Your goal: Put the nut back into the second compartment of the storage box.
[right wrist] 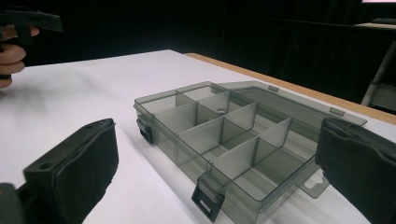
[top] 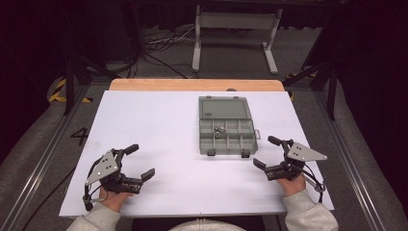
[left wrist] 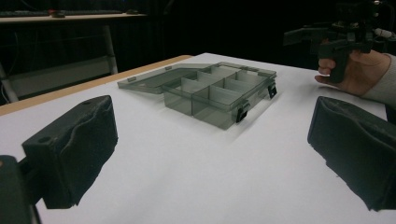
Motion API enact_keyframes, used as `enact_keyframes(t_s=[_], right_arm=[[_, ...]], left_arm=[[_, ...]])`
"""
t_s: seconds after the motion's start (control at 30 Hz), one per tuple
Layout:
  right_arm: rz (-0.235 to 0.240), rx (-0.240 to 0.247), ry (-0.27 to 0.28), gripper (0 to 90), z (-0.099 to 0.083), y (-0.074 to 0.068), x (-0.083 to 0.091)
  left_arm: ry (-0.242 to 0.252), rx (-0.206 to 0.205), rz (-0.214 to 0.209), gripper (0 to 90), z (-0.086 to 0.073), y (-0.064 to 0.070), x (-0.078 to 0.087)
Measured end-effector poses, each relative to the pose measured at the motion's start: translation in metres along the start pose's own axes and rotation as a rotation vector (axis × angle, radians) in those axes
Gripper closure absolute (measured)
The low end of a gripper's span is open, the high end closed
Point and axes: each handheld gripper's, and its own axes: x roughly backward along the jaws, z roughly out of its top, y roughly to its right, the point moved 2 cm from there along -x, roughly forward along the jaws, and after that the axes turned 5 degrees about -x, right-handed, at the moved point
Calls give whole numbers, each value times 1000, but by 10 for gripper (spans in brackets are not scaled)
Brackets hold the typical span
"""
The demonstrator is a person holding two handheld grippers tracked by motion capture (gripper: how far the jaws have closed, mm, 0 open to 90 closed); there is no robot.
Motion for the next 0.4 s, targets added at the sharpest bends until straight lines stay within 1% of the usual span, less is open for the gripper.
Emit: enact_keyframes(t_s=[0.1, 0.23, 0.4], right_arm=[[-12, 11, 5, 0, 0, -1, 1], [-12, 6, -1, 0, -1, -1, 0], [-11, 16, -1, 0, 0, -2, 0]], left_arm=[[10, 7, 2, 20, -1, -2, 0], [14, 15, 1, 20, -1, -2, 1], [9, 16, -1, 19, 0, -1, 0]])
